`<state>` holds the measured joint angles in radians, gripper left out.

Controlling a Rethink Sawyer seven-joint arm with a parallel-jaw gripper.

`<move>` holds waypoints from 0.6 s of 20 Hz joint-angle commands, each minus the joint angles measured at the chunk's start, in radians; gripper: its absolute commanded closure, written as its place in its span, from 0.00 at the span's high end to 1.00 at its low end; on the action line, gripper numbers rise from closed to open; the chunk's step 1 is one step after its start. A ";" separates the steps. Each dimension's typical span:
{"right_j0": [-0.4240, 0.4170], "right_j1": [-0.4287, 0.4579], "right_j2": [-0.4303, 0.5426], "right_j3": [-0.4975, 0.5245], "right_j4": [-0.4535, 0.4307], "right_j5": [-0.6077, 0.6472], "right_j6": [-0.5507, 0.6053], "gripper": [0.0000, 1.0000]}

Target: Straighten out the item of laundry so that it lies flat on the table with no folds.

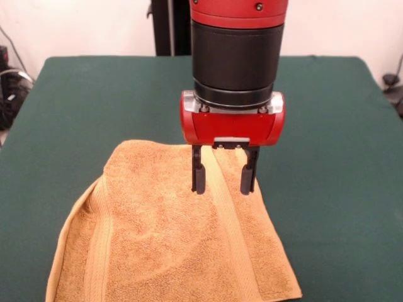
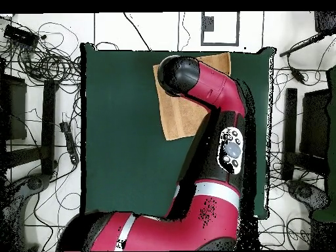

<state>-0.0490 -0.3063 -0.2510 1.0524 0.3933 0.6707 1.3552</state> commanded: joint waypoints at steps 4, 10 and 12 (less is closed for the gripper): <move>0.014 0.022 0.096 0.137 0.035 0.110 0.277 1.00; 0.020 -0.008 0.071 0.122 0.026 0.175 0.283 1.00; 0.020 -0.026 0.070 0.123 0.025 0.201 0.276 1.00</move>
<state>-0.0490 -0.3098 -0.2510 1.0524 0.3933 0.7014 1.3552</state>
